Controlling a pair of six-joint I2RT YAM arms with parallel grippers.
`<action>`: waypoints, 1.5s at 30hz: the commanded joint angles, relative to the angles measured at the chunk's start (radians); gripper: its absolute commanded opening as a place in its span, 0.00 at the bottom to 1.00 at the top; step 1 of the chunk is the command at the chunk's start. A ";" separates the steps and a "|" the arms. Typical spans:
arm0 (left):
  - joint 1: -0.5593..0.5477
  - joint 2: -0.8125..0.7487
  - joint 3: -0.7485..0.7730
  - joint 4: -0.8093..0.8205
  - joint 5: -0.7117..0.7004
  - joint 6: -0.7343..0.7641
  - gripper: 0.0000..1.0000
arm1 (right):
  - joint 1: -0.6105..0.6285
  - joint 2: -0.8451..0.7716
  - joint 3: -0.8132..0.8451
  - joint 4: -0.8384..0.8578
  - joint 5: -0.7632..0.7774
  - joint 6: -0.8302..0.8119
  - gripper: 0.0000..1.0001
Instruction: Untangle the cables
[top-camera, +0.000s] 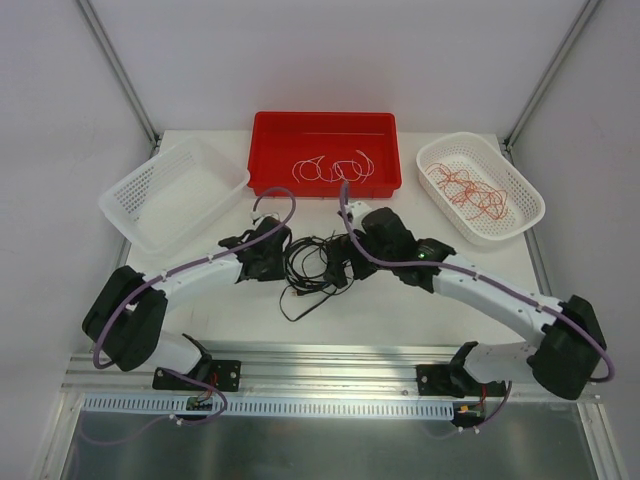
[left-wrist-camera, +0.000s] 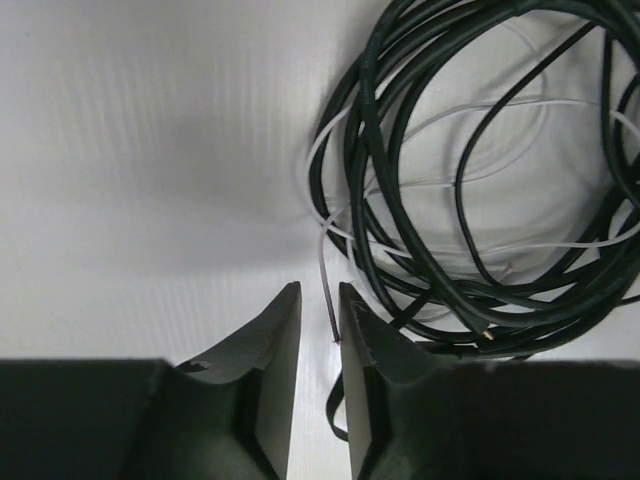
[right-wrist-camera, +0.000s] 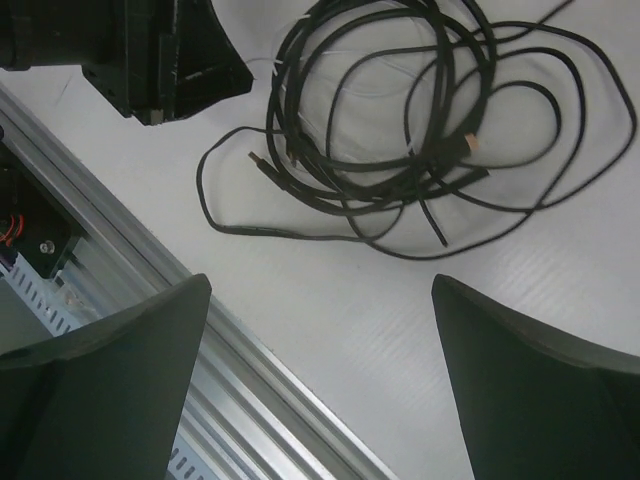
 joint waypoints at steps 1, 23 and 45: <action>0.025 0.001 -0.028 0.005 0.013 -0.027 0.20 | 0.024 0.119 0.074 0.117 -0.104 -0.042 0.97; 0.104 -0.094 -0.159 0.066 0.108 -0.067 0.00 | 0.033 0.565 0.231 0.205 -0.252 -0.108 0.40; 0.145 -0.197 -0.218 0.066 0.150 -0.075 0.00 | 0.068 0.611 0.198 0.130 -0.247 -0.130 0.38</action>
